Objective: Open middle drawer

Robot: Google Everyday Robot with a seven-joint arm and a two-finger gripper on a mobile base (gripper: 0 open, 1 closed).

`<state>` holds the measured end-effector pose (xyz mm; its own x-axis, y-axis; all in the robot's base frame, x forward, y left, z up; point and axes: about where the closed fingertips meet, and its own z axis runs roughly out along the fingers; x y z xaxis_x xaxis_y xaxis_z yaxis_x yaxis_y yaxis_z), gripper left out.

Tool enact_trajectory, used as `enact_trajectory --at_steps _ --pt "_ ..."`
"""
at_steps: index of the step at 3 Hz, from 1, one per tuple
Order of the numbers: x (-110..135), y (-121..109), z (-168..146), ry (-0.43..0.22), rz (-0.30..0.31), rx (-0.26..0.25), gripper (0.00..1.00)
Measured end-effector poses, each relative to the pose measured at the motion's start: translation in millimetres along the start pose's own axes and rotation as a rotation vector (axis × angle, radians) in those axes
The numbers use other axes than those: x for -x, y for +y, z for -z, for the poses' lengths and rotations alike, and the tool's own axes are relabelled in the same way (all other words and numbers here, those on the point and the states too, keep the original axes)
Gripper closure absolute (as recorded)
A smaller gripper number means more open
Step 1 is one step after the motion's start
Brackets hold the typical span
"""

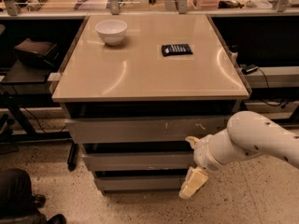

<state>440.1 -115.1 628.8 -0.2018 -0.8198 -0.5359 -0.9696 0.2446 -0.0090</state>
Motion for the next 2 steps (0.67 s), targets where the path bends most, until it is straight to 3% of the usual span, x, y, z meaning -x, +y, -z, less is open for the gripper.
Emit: enact_trajectory --at_steps 1,2 --pt "0.0 0.0 0.0 0.0 0.0 0.0 0.0" --pt "-14.4 -1.6 -12.2 0.07 -0.019 -0.052 0.0"
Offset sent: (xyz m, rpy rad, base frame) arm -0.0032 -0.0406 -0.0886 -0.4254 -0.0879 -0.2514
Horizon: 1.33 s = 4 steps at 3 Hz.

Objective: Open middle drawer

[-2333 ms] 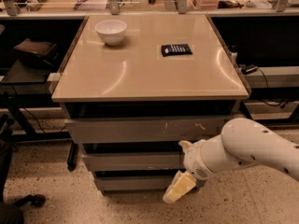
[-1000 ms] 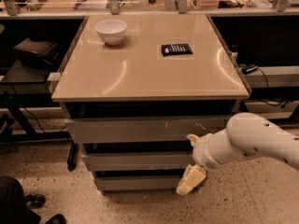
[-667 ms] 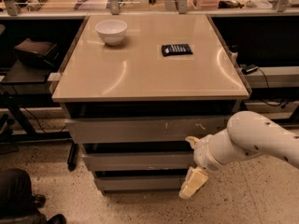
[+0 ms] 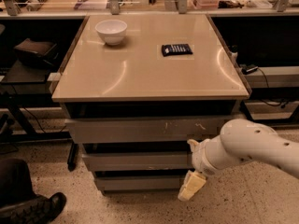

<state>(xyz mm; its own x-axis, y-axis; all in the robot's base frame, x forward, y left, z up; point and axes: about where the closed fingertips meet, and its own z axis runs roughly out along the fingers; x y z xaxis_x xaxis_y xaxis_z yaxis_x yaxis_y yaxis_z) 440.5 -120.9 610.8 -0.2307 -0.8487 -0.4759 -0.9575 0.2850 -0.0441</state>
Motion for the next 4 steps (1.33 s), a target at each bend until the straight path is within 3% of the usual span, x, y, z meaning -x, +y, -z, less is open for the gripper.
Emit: enact_trajectory --at_steps 1,2,3,4 --pt "-31.8 -7.0 -8.8 0.14 0.019 -0.12 0.0" --pt "-56.3 -9.2 -15.9 0.197 0.024 -0.163 0.0" --pt "-56.3 -9.3 -15.9 0.197 0.024 -0.163 0.0" --pt "-62.7 -32.3 -21.7 0.177 0.06 -0.231 0.0"
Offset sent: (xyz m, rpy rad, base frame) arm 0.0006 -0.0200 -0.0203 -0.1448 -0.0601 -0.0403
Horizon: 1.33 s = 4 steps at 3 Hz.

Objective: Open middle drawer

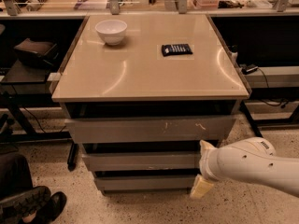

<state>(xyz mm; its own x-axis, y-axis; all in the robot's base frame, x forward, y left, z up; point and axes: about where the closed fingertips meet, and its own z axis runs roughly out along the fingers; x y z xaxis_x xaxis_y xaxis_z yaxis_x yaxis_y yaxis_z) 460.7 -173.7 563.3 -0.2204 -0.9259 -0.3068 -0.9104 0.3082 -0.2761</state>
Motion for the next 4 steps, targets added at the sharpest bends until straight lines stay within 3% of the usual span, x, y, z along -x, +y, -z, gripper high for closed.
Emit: enact_trajectory --at_steps 1,2,3,4 --pt "-2.7 -47.4 -14.3 -0.045 0.062 -0.141 0.0" --pt "3.6 -57.0 -11.4 -0.076 0.076 -0.188 0.0" --pt "3.1 -55.4 -10.9 -0.076 0.076 -0.188 0.0" --pt "-3.2 -23.7 -59.7 -0.087 0.067 -0.109 0.0"
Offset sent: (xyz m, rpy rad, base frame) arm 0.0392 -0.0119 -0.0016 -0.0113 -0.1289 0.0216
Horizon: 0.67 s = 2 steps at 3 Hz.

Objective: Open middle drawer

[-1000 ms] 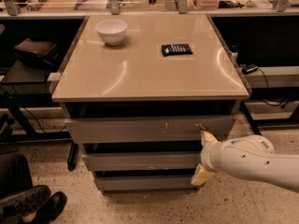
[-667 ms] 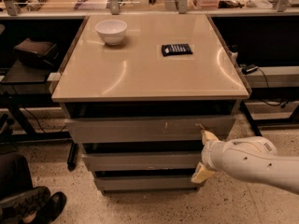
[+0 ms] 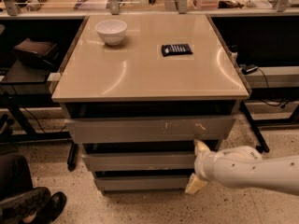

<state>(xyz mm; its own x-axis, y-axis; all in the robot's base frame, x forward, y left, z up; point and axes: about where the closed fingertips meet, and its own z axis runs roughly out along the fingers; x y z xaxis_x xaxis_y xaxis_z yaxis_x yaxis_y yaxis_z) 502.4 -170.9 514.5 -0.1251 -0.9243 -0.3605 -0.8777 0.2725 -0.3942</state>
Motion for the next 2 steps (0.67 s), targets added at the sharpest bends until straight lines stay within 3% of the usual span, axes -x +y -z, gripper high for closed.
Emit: enact_trajectory --at_steps 1,2 --pt "-0.9 46.8 -63.6 -0.038 -0.018 0.114 0.0" --pt "1.0 68.0 -89.7 -0.058 -0.044 0.164 0.0"
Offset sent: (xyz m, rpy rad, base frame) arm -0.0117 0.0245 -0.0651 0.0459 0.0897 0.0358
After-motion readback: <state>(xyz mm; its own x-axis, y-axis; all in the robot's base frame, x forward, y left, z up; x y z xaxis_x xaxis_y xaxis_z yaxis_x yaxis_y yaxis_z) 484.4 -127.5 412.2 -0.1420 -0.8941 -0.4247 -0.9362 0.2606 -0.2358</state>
